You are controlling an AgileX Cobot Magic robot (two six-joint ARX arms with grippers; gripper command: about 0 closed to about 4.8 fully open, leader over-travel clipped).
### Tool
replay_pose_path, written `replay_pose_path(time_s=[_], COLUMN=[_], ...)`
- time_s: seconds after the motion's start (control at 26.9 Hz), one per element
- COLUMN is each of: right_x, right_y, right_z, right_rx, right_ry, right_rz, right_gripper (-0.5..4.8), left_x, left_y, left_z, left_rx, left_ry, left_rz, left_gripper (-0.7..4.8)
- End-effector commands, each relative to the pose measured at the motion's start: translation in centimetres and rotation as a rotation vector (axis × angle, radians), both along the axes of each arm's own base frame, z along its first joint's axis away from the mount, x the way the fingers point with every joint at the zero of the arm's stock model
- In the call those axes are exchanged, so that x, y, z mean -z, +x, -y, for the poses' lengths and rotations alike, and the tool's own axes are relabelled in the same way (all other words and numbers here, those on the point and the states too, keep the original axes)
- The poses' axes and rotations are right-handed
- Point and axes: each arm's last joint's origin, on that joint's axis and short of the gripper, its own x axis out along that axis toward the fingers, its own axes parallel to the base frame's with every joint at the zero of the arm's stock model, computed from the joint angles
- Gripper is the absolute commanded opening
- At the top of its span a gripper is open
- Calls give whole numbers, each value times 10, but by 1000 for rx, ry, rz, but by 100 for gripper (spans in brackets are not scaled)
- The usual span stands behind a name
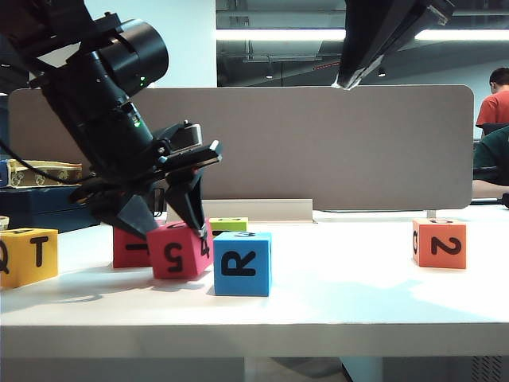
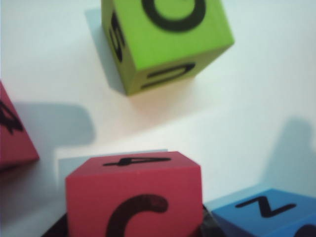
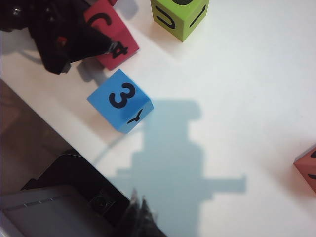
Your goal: Select the appropriate blocks from the scattered letter blocks on the table and arrange them in a row to spell out "ABCD".
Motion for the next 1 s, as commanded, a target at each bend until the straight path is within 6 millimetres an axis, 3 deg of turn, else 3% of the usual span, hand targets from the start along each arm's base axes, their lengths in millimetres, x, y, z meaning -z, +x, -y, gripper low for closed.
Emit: replay_pose_path(time_s=[0.04,0.22,0.33,0.45,0.56,0.74,1.0], right_x=[-3,-3,-3,-3,-3,-2,-2], right_y=[0,0,0,0,0,0,-1], right_z=[0,0,0,0,0,0,0], right_rx=[-2,-2,-2,-2,-2,-2,-2], right_ry=[9,9,9,7,7,7,4], right_rz=[16,14,14,12,12,11,8], right_gripper=[-2,-2,-2,-2,-2,-2,-2], left_x=[-3,-1,-1,-1,-4,-31,-37], left_y=[3,4,4,4,6,12,14], left_z=[1,2,2,2,3,8,6], left_rx=[-21,-16,-13,-12,5,35,11], left_ry=[3,1,-1,-2,4,-8,67], left_rz=[40,43,42,43,62,19,59], left_gripper=[228,236,299,414,465,472,471])
